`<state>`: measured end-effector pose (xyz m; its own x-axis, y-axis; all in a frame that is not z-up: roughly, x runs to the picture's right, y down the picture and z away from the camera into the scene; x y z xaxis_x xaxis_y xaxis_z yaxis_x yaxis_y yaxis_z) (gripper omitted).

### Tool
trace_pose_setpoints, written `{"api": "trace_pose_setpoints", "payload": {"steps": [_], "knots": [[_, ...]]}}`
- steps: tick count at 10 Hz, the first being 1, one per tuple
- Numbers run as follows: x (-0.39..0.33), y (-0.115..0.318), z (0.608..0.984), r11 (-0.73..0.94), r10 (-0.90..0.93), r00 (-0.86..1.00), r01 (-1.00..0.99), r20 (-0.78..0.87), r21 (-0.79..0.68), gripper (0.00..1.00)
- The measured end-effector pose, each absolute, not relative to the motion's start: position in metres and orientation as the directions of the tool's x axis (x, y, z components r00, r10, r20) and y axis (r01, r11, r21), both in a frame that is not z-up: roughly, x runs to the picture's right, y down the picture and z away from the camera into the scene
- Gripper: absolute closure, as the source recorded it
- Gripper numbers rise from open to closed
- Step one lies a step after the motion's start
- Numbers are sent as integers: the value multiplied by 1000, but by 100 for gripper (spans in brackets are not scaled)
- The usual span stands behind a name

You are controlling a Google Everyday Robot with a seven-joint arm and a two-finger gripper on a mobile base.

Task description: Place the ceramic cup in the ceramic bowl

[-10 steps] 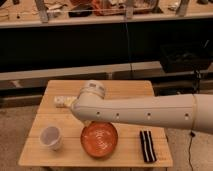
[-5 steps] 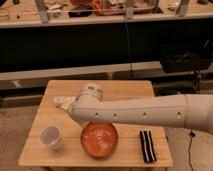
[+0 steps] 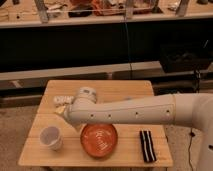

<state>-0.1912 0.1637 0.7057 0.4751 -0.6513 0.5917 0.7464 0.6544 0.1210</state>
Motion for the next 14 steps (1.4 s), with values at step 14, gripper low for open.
{"api": "trace_pose_setpoints", "payload": {"steps": [14], "knots": [[-217,218,723,584,-691,313,773,652,247,20]]}}
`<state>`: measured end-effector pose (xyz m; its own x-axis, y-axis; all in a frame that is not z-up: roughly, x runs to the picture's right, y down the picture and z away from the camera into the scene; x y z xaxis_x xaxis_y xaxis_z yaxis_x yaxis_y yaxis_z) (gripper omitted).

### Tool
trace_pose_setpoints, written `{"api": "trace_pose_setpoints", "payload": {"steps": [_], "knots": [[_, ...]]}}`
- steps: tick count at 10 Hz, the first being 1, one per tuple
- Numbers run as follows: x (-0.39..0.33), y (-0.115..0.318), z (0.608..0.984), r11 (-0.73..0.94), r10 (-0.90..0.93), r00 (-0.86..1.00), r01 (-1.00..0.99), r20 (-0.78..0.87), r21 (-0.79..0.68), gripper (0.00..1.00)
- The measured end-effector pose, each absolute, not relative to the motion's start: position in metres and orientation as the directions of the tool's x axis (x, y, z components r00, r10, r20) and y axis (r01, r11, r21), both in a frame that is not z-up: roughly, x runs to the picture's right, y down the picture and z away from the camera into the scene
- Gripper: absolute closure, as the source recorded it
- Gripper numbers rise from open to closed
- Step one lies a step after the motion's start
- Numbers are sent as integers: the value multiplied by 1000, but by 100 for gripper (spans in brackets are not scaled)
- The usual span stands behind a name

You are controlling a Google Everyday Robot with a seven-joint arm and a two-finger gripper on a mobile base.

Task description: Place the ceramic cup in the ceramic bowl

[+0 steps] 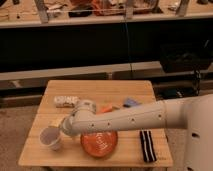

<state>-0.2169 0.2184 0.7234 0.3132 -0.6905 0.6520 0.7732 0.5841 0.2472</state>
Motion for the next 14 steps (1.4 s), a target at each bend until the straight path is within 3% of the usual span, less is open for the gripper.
{"api": "trace_pose_setpoints", "payload": {"steps": [14], "knots": [[-225,222,738,519,-750,204,771,630,368,20]]}}
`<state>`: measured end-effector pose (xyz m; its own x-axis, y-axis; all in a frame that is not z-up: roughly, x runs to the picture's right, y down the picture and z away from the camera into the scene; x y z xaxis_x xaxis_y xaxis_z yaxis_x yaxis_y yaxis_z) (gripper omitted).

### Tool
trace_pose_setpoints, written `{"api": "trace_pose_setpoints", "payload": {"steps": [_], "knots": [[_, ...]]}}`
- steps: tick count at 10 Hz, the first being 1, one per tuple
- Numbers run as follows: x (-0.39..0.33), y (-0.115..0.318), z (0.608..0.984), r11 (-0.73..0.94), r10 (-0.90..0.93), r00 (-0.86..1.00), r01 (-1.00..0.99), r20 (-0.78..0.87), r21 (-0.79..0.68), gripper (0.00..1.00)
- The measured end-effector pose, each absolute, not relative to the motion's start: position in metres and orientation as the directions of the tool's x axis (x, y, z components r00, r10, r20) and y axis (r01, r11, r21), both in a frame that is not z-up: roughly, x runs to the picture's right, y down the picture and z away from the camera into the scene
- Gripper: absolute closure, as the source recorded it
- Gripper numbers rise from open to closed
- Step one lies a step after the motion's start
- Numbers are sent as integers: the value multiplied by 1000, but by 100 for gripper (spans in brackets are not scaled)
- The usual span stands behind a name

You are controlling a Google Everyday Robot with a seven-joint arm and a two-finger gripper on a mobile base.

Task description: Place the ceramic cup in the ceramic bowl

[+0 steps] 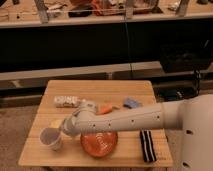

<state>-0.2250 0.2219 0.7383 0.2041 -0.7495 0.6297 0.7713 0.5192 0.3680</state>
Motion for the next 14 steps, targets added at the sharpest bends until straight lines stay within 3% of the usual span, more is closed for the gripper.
{"api": "trace_pose_setpoints", "payload": {"steps": [2,4,6,9,11,13,14], "knots": [[-226,222,739,512,-756,193,770,626,381,25],[-227,219,739,502,-765,179,767,618,400,44],[-227,218,738,499,-768,171,764,617,409,50],[-225,214,734,491,-774,160,761,612,423,74],[-221,211,731,492,-777,161,759,609,426,82],[-215,208,727,496,-777,167,756,607,427,97],[-210,205,723,497,-778,169,755,605,429,99]]}}
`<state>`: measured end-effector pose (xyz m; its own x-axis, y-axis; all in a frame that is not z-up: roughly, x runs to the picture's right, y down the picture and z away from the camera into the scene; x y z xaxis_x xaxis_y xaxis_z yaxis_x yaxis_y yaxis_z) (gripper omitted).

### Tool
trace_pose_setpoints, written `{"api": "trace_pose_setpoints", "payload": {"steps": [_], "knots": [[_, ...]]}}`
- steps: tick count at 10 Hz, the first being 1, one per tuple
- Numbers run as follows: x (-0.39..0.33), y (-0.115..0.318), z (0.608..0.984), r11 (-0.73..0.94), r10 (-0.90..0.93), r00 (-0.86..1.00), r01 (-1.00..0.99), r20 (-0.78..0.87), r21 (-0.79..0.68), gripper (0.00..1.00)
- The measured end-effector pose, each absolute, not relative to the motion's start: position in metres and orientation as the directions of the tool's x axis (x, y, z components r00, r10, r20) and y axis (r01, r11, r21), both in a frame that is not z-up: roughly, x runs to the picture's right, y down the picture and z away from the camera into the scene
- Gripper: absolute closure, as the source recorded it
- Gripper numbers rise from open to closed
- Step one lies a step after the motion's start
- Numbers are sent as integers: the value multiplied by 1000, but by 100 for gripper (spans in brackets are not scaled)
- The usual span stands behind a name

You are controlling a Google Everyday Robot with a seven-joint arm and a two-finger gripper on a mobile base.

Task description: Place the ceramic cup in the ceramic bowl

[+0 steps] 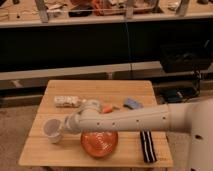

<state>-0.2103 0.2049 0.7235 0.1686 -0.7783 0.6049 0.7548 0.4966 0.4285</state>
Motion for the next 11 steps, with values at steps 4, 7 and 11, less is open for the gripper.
{"api": "trace_pose_setpoints", "payload": {"steps": [4,7,11], "knots": [[-190,195,710,507,-776,181,749,604,426,99],[-169,193,701,530,-765,204,739,611,416,99],[-153,193,694,551,-752,224,730,620,404,99]]}}
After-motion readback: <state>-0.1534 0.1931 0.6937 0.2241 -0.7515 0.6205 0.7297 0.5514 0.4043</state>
